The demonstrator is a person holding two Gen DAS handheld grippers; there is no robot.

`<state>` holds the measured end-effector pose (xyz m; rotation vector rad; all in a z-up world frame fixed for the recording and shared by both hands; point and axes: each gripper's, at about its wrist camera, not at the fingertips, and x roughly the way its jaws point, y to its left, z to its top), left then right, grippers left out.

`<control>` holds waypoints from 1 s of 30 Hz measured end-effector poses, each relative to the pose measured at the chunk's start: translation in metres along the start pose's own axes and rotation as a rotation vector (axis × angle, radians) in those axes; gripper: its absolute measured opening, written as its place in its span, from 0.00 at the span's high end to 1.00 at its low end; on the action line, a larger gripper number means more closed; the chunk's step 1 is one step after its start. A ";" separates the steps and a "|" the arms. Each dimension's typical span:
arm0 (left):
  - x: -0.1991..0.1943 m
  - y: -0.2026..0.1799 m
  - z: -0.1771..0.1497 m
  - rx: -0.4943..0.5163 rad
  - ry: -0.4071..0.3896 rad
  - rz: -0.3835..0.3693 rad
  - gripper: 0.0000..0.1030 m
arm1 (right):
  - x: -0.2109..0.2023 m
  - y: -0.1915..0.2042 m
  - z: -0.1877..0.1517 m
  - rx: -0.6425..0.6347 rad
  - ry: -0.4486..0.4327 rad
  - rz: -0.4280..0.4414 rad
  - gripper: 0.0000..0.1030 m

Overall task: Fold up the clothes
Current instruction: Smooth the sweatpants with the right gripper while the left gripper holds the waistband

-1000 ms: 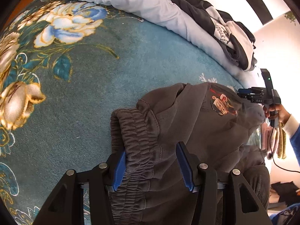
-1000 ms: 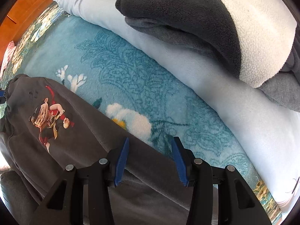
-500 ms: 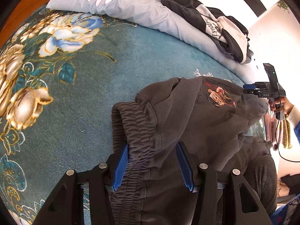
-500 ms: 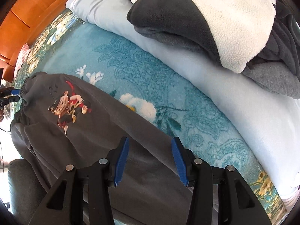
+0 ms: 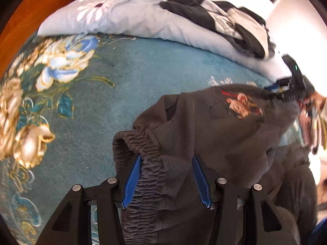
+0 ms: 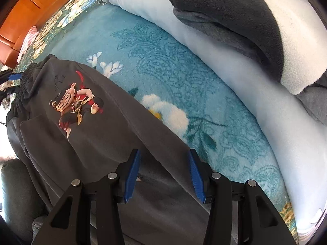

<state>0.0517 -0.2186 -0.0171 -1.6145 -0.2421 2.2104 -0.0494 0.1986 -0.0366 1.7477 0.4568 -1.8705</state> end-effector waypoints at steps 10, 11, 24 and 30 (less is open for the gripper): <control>0.032 0.057 0.014 -0.326 -0.025 -0.107 0.46 | 0.002 0.004 -0.004 -0.006 0.046 -0.061 0.53; 0.032 0.055 0.015 -0.328 -0.033 -0.096 0.47 | 0.002 0.005 -0.006 -0.012 0.051 -0.079 0.54; -0.015 0.044 0.066 -0.317 -0.260 0.065 0.89 | -0.055 -0.004 0.000 0.040 -0.051 -0.320 0.93; -0.017 0.040 0.116 -0.286 -0.306 0.058 0.89 | -0.105 -0.030 0.035 0.150 -0.155 -0.417 0.93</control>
